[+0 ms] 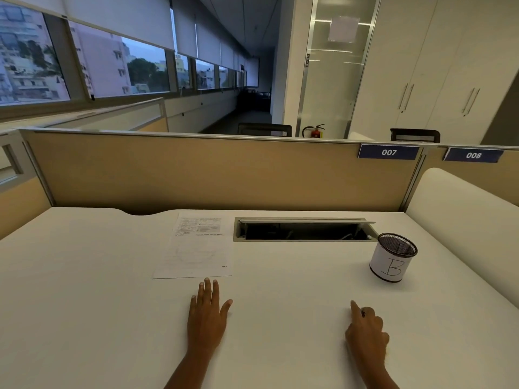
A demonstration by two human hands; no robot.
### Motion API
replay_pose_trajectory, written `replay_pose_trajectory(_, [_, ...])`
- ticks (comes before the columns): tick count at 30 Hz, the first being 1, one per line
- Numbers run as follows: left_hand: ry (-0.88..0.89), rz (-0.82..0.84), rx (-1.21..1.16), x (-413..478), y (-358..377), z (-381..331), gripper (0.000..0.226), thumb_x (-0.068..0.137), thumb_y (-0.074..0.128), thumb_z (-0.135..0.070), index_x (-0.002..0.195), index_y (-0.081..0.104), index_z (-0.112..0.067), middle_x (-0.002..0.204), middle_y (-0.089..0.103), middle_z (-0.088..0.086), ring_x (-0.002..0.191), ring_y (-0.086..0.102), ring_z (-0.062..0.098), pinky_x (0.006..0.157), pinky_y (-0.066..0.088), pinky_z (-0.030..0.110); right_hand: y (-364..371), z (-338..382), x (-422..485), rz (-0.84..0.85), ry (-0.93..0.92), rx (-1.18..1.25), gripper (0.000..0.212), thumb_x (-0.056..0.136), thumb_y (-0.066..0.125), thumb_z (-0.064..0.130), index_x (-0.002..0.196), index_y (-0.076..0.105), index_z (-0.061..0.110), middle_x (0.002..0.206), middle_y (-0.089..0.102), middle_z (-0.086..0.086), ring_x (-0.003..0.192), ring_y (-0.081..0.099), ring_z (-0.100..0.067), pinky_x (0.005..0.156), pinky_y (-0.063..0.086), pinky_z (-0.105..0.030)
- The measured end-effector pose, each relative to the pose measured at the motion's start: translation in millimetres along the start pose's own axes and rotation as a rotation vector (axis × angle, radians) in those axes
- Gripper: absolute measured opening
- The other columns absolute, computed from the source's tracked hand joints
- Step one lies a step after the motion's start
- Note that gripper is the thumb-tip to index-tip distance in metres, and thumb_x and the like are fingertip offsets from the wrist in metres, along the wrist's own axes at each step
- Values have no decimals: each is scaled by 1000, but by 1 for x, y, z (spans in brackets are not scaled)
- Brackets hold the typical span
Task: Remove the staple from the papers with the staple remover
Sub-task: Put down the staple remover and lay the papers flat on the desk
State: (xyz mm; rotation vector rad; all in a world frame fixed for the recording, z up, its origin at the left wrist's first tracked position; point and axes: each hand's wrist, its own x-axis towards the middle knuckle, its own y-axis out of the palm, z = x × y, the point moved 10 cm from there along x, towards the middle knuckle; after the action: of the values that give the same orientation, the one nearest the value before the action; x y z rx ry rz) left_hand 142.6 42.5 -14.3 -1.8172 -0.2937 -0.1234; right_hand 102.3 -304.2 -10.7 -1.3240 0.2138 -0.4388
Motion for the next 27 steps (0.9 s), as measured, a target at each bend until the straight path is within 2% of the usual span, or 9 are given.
replay_pose_trajectory(6, [-5, -41, -17, 17, -3, 6, 65, 92, -2, -47, 118, 42, -8, 111, 69, 14, 100, 67, 24, 88, 47, 36, 5, 45, 14, 31, -76, 64, 48, 89, 37, -1, 136, 36, 8, 129, 50, -14, 111, 48, -31, 83, 44, -41])
replay_pose_trajectory(9, [-11, -59, -23, 29, -3, 9, 64, 92, -1, -47, 121, 40, -7, 114, 68, 16, 112, 57, 26, 92, 45, 37, 11, 86, 19, 50, -149, 84, 48, 89, 35, -4, 136, 34, 4, 128, 50, -15, 111, 47, -32, 85, 43, -42])
replay_pose_trajectory(12, [-4, -86, -32, 43, 1, 12, 63, 92, 0, -48, 139, 19, -10, 121, 63, 17, 118, 35, 22, 108, 15, 32, 18, 132, 24, 64, -209, 57, 50, 89, 32, -6, 138, 28, 5, 130, 47, -12, 114, 45, -28, 90, 42, -37])
replay_pose_trajectory(15, [26, -113, -82, 55, 9, 11, 61, 92, 2, -49, 141, -7, -15, 123, 61, 17, 118, 33, 22, 113, -12, 22, 26, 174, 27, 88, -257, 50, 48, 91, 31, -4, 138, 26, 6, 133, 44, -12, 118, 42, -27, 94, 40, -36])
replay_pose_trajectory(19, [47, -111, -113, 71, 19, 10, 61, 92, 2, -49, 141, -10, -15, 121, 63, 18, 121, 32, 22, 112, -14, 21, 37, 223, 34, 146, -305, 70, 47, 93, 39, 2, 138, 26, 4, 137, 41, -16, 123, 40, -29, 99, 39, -37])
replay_pose_trajectory(22, [61, -99, -118, 80, 27, 11, 63, 91, 3, -51, 141, -11, -16, 122, 62, 16, 140, 6, 17, 112, -15, 21, 47, 250, 41, 189, -310, 82, 54, 91, 48, 8, 139, 24, 5, 142, 37, -15, 127, 38, -30, 103, 36, -38])
replay_pose_trajectory(24, [64, -74, -116, 86, 34, 12, 63, 90, 3, -52, 141, -10, -16, 122, 62, 15, 142, -2, 15, 112, -15, 22, 55, 264, 46, 201, -304, 85, 58, 90, 53, 12, 140, 23, 5, 143, 36, -14, 128, 38, -29, 104, 36, -38])
replay_pose_trajectory(26, [59, -47, -134, 91, 40, 12, 65, 90, 3, -52, 142, -5, -14, 123, 62, 15, 141, 5, 17, 112, -14, 22, 61, 274, 50, 209, -303, 85, 59, 89, 54, 12, 139, 24, 5, 142, 37, -14, 127, 38, -29, 104, 37, -37])
replay_pose_trajectory(27, [53, -19, -133, 94, 43, 12, 66, 90, 2, -52, 142, 3, -12, 122, 62, 15, 136, 18, 20, 112, -14, 22, 64, 278, 52, 211, -304, 84, 58, 89, 54, 12, 139, 25, 5, 142, 37, -14, 127, 39, -29, 103, 37, -37])
